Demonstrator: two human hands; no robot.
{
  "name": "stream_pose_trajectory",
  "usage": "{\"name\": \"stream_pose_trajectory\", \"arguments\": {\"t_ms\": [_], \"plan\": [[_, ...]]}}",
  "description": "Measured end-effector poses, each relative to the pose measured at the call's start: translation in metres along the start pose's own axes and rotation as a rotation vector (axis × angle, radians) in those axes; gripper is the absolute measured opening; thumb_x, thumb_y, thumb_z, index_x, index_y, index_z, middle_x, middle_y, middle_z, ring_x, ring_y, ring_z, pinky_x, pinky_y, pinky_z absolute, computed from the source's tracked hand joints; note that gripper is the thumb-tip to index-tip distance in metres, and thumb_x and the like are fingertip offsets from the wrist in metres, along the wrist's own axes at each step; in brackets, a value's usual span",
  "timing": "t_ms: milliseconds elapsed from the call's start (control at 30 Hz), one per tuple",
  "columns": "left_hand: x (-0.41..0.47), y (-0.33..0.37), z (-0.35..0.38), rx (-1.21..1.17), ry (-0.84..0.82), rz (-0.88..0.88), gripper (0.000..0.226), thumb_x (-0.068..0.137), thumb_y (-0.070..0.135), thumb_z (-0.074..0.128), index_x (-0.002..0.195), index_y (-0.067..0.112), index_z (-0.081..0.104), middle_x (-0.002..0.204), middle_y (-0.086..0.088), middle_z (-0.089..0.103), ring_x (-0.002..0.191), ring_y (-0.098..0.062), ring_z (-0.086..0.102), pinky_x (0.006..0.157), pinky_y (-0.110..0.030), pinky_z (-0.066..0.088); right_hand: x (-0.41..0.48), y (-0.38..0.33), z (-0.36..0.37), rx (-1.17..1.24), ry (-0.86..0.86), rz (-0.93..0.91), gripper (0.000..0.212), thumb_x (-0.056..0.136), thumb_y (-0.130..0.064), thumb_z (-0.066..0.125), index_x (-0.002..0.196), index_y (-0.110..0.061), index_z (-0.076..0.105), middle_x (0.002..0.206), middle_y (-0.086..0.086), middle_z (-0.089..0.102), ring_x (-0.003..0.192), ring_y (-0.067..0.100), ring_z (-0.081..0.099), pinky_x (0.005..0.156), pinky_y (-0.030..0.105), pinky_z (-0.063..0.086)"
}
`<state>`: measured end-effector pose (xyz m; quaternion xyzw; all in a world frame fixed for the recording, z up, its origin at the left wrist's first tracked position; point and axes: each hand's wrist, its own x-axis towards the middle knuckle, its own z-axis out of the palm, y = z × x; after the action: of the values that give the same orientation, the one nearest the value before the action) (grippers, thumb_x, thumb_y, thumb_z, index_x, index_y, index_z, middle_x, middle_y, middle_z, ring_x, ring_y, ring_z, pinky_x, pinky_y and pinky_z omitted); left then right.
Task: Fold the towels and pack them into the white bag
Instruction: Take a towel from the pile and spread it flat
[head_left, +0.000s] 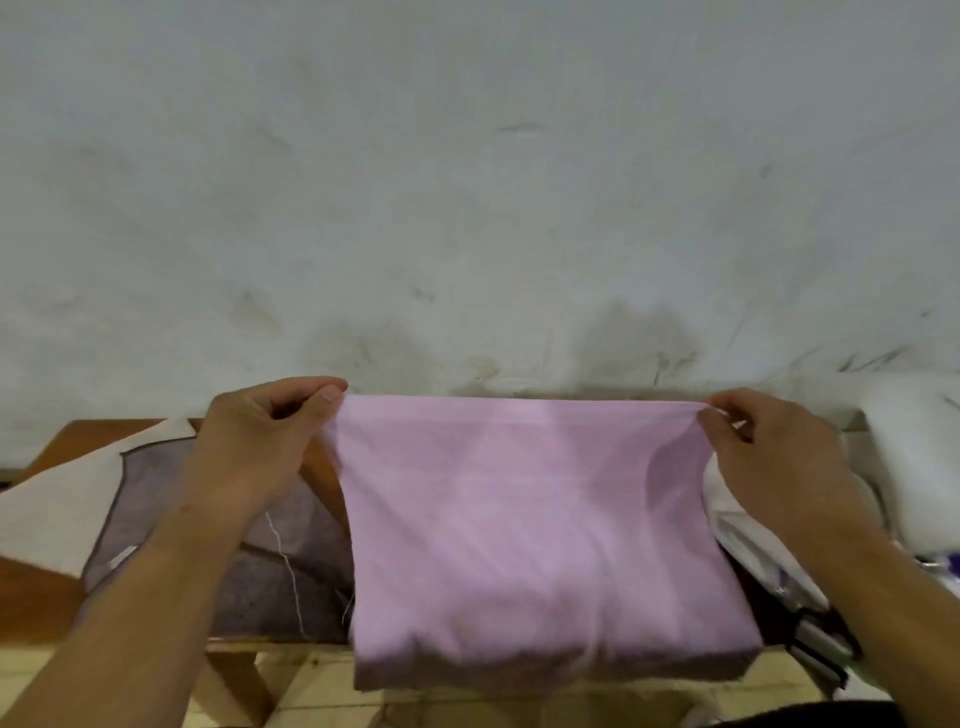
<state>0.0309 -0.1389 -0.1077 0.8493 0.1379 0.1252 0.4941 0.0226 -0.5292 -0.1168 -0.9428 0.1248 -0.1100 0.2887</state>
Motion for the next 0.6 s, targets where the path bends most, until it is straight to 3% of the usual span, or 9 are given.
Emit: {"name": "stream_pose_trajectory", "arguments": {"t_ms": [100,200,333,433,500,600], "plan": [[-0.018,0.022,-0.032,-0.087,0.030,0.025,0.011,0.093,0.032,0.069,0.096,0.034,0.079,0.084,0.027,0.073,0.092,0.002,0.066,0.084,-0.020,0.050,-0.018,-0.014,-0.042,0.190,-0.022,0.014,0.015,0.099,-0.029,0.060,0.096,-0.027,0.075,0.069,-0.007,0.069,0.060,0.009,0.063,0.064,0.025,0.041],[-0.035,0.043,-0.062,-0.247,0.057,0.053,0.013,0.092,0.037,0.069,0.099,0.035,0.080,0.070,0.022,0.067,0.078,-0.009,0.062,0.083,-0.033,0.055,-0.035,-0.028,-0.081,0.422,-0.031,0.012,0.015,0.100,-0.025,0.062,0.093,-0.022,0.075,0.054,0.003,0.063,0.044,0.017,0.050,0.060,0.029,0.042],[-0.064,0.066,-0.082,-0.175,0.036,0.174,0.010,0.093,0.031,0.070,0.096,0.037,0.078,0.065,0.022,0.066,0.062,0.003,0.059,0.064,-0.018,0.051,-0.060,-0.041,-0.115,0.350,0.000,-0.063,0.014,0.099,-0.027,0.061,0.090,-0.024,0.072,0.051,0.004,0.065,0.039,0.018,0.052,0.058,0.029,0.044],[-0.077,0.080,-0.096,-0.175,0.023,0.194,0.010,0.091,0.027,0.073,0.096,0.033,0.079,0.065,0.014,0.068,0.058,-0.002,0.056,0.057,-0.016,0.049,-0.067,-0.046,-0.130,0.399,-0.018,-0.040,0.013,0.100,-0.026,0.061,0.092,-0.022,0.071,0.058,0.007,0.071,0.045,0.020,0.062,0.064,0.035,0.053],[-0.079,0.094,-0.104,-0.175,0.004,0.201,0.012,0.090,0.023,0.074,0.099,0.028,0.079,0.075,0.003,0.075,0.064,-0.011,0.064,0.066,-0.024,0.057,-0.062,-0.047,-0.135,0.481,-0.031,-0.001,0.011,0.099,-0.024,0.063,0.093,-0.019,0.071,0.069,0.008,0.075,0.060,0.027,0.073,0.078,0.049,0.060],[-0.068,0.116,-0.111,-0.011,-0.045,0.266,0.016,0.091,0.016,0.073,0.106,0.020,0.078,0.090,0.003,0.078,0.077,-0.011,0.076,0.078,-0.020,0.059,-0.042,-0.061,-0.134,0.472,0.004,-0.021,0.012,0.093,-0.025,0.064,0.087,-0.021,0.074,0.079,0.001,0.078,0.078,0.024,0.078,0.091,0.049,0.059]]}}
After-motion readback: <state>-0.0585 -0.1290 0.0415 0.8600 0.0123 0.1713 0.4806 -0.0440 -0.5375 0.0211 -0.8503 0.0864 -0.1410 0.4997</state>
